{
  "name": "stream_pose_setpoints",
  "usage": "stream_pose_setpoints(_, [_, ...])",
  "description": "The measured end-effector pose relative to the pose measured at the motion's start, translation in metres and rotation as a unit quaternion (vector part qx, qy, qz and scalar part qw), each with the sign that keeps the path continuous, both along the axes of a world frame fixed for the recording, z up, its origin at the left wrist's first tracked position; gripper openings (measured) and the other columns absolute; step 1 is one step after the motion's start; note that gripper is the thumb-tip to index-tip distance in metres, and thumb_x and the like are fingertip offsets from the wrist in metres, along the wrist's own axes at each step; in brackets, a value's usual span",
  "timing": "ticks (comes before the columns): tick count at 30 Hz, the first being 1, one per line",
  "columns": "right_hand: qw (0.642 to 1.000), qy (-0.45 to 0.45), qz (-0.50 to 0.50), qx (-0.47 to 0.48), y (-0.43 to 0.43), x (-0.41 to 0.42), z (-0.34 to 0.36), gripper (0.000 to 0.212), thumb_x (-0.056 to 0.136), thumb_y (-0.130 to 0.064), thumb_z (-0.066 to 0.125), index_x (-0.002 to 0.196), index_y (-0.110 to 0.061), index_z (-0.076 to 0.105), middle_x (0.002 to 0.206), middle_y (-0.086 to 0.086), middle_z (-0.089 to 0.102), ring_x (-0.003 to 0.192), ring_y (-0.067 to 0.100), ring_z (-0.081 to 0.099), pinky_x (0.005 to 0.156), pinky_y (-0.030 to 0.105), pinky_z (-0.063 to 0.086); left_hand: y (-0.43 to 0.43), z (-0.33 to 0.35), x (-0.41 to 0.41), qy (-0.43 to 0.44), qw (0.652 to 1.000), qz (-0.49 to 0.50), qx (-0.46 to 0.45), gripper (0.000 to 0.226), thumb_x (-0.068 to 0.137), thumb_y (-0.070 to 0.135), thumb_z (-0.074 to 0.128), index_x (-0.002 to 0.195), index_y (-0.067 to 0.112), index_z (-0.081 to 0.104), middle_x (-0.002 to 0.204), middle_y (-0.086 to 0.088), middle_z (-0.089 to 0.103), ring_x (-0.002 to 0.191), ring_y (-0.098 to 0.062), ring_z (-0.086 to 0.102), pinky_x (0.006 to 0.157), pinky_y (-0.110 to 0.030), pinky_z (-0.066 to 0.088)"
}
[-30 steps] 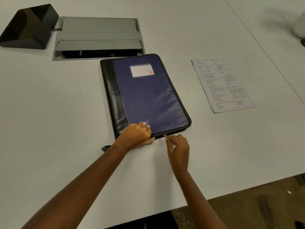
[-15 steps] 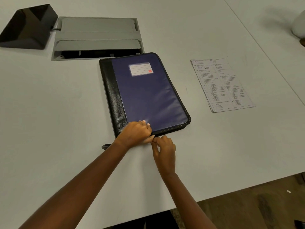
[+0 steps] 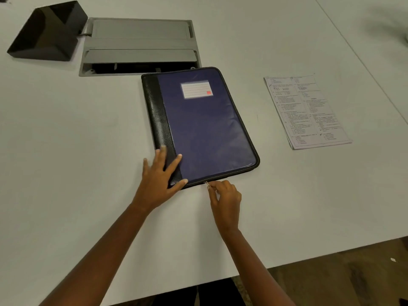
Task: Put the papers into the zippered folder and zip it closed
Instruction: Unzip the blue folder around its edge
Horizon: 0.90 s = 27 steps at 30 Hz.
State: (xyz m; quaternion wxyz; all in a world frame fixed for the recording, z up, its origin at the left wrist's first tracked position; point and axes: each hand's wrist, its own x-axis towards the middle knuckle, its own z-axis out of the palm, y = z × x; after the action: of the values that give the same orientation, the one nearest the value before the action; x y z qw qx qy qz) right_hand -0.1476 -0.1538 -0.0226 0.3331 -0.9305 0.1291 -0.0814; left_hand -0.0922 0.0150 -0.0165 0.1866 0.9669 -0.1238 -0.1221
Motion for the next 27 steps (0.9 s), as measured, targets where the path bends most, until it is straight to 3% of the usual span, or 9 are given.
stream_pose_setpoints(2, [1.000,-0.004,-0.006,-0.011,0.002,-0.001,-0.001,0.014,0.086,-0.014,0.060,0.093,-0.004,0.067,0.088,0.016,0.069,0.079,0.028,0.063,0.079,0.039,0.047,0.016,-0.001,-0.004,0.049,0.995,0.067,-0.055,0.093,0.067,0.085,0.011,0.145,0.035,0.003,0.156,-0.015,-0.011,0.144,-0.030,-0.012,0.115,-0.049,-0.006])
stream_pose_setpoints(5, [1.000,-0.009,-0.015,-0.026,0.005,-0.002,-0.002,0.012,0.085,-0.015,0.061,0.091,-0.006,0.067,0.087,0.015,0.069,0.078,0.027,0.063,0.080,0.041,0.047,0.031,-0.002,-0.004,0.095,0.989,0.056,-0.103,0.085,0.082,0.056,0.052,0.144,0.036,-0.003,0.158,-0.010,-0.005,0.145,-0.025,-0.007,0.118,-0.047,-0.003])
stream_pose_setpoints(9, [1.000,0.007,-0.026,-0.014,0.010,-0.001,-0.004,0.012,0.087,-0.014,0.059,0.091,-0.006,0.066,0.088,0.014,0.068,0.082,0.026,0.061,0.087,0.042,0.043,0.034,-0.001,-0.001,0.095,0.987,0.020,-0.128,0.097,0.076,0.048,0.067,0.146,0.031,0.002,0.158,-0.008,0.005,0.146,-0.021,0.002,0.119,-0.038,0.003])
stream_pose_setpoints(12, [1.000,0.011,-0.006,-0.020,0.016,-0.001,-0.001,0.009,0.086,-0.011,0.059,0.089,-0.005,0.065,0.087,0.015,0.067,0.082,0.028,0.060,0.089,0.045,0.044,0.030,-0.001,-0.003,0.077,0.987,0.033,-0.138,0.097,0.074,0.043,0.071,0.146,0.031,0.006,0.157,-0.010,0.008,0.146,-0.022,0.006,0.118,-0.034,0.009])
stream_pose_setpoints(17, [0.998,-0.009,0.038,-0.039,0.037,-0.007,0.005,0.004,0.080,-0.004,0.066,0.083,-0.005,0.067,0.078,0.015,0.068,0.073,0.029,0.063,0.081,0.048,0.050,0.031,0.000,-0.004,0.077,0.987,0.040,-0.135,0.092,0.076,0.041,0.069,0.145,0.031,0.009,0.157,-0.009,0.012,0.145,-0.025,0.013,0.117,-0.039,0.020])
stream_pose_setpoints(22, [0.996,-0.019,0.062,-0.057,0.049,-0.009,0.007,0.010,0.070,-0.002,0.074,0.078,-0.004,0.069,0.070,0.013,0.069,0.065,0.027,0.065,0.071,0.043,0.054,0.038,0.007,0.004,0.078,0.985,0.037,-0.151,0.070,0.086,0.032,0.061,0.144,0.029,0.021,0.155,-0.010,0.022,0.142,-0.024,0.024,0.115,-0.037,0.027])
stream_pose_setpoints(27, [0.995,-0.021,0.083,-0.055,0.057,-0.011,0.008,0.010,0.070,0.000,0.074,0.078,-0.005,0.069,0.070,0.012,0.068,0.064,0.026,0.064,0.071,0.042,0.054,0.040,0.007,0.006,0.074,0.986,0.029,-0.145,0.067,0.087,0.028,0.060,0.143,0.027,0.023,0.154,-0.010,0.023,0.141,-0.023,0.027,0.113,-0.034,0.028])
